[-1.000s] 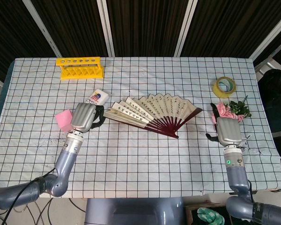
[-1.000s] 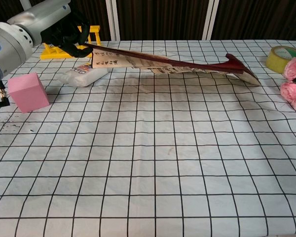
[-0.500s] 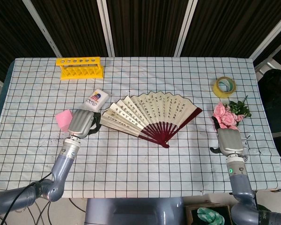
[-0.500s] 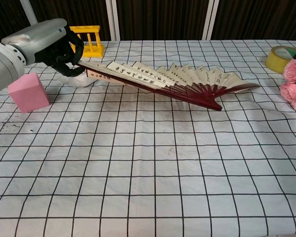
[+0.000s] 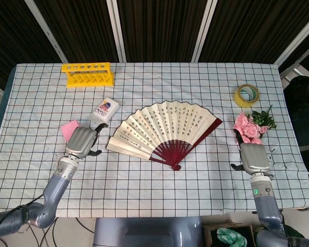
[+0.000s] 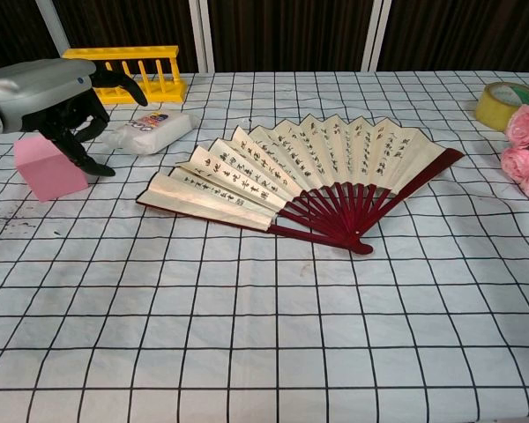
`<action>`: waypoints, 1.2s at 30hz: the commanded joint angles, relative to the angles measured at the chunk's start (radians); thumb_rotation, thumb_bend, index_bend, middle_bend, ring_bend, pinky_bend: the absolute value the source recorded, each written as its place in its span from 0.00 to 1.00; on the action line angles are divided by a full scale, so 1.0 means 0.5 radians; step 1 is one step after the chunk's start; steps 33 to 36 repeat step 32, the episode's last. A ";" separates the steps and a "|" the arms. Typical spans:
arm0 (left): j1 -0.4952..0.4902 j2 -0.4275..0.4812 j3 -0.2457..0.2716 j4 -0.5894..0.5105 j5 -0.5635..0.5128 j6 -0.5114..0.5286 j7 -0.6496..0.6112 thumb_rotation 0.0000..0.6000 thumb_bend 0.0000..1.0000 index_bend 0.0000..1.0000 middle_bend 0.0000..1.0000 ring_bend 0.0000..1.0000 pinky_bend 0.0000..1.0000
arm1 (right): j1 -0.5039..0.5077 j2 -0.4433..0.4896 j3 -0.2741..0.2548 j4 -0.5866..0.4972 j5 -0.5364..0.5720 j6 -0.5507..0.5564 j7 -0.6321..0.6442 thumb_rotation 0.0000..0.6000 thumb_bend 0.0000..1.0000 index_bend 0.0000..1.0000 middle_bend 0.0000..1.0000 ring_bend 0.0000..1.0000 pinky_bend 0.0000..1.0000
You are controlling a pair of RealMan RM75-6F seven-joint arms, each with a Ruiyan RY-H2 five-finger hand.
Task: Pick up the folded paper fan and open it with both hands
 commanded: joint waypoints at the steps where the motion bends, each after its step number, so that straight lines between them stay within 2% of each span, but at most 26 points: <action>1: 0.067 0.099 0.023 -0.106 0.012 0.057 -0.013 1.00 0.00 0.22 0.74 0.79 0.75 | -0.029 0.030 -0.006 -0.030 -0.051 0.029 0.034 1.00 0.03 0.00 0.77 0.86 0.81; 3: 0.111 0.160 0.032 -0.161 0.056 0.122 -0.041 1.00 0.00 0.19 0.64 0.69 0.65 | -0.053 0.062 -0.011 -0.050 -0.098 0.053 0.065 1.00 0.03 0.00 0.73 0.82 0.77; 4: 0.139 0.199 0.042 -0.193 0.090 0.159 -0.062 1.00 0.00 0.18 0.59 0.65 0.61 | -0.068 0.084 -0.017 -0.062 -0.129 0.064 0.085 1.00 0.03 0.00 0.69 0.79 0.74; 6: 0.197 0.277 0.063 -0.249 0.146 0.238 -0.090 1.00 0.00 0.14 0.45 0.50 0.50 | -0.101 0.135 -0.033 -0.084 -0.200 0.095 0.121 1.00 0.03 0.00 0.60 0.71 0.64; 8: 0.265 0.353 0.085 -0.308 0.217 0.335 -0.129 1.00 0.00 0.10 0.33 0.38 0.39 | -0.147 0.199 -0.058 -0.114 -0.282 0.137 0.167 1.00 0.03 0.00 0.48 0.59 0.54; 11: 0.378 0.468 0.136 -0.359 0.359 0.503 -0.191 1.00 0.00 0.05 0.16 0.21 0.22 | -0.227 0.300 -0.104 -0.158 -0.415 0.200 0.260 1.00 0.03 0.00 0.27 0.35 0.40; 12: 0.422 0.509 0.155 -0.370 0.411 0.565 -0.219 1.00 0.00 0.04 0.13 0.17 0.19 | -0.265 0.340 -0.126 -0.168 -0.468 0.233 0.299 1.00 0.03 0.00 0.18 0.26 0.35; 16: 0.564 0.637 0.213 -0.397 0.501 0.730 -0.289 1.00 0.00 0.00 0.01 0.06 0.08 | -0.405 0.455 -0.208 -0.154 -0.640 0.354 0.441 1.00 0.03 0.00 0.01 0.04 0.22; 20: 0.722 0.731 0.261 -0.423 0.501 0.878 -0.351 1.00 0.00 0.00 0.00 0.02 0.03 | -0.579 0.529 -0.281 -0.083 -0.754 0.515 0.616 1.00 0.03 0.00 0.00 0.00 0.19; 26: 0.944 0.744 0.345 -0.269 0.585 1.095 -0.454 1.00 0.00 0.00 0.00 0.00 0.00 | -0.761 0.571 -0.337 0.049 -0.874 0.675 0.801 1.00 0.02 0.00 0.00 0.00 0.19; 32: 1.122 0.654 0.375 0.008 0.614 1.250 -0.582 1.00 0.00 0.00 0.00 0.00 0.00 | -0.879 0.491 -0.312 0.242 -0.904 0.781 0.949 1.00 0.02 0.00 0.00 0.00 0.19; 36: 1.122 0.654 0.375 0.008 0.614 1.250 -0.582 1.00 0.00 0.00 0.00 0.00 0.00 | -0.879 0.491 -0.312 0.242 -0.904 0.781 0.949 1.00 0.02 0.00 0.00 0.00 0.19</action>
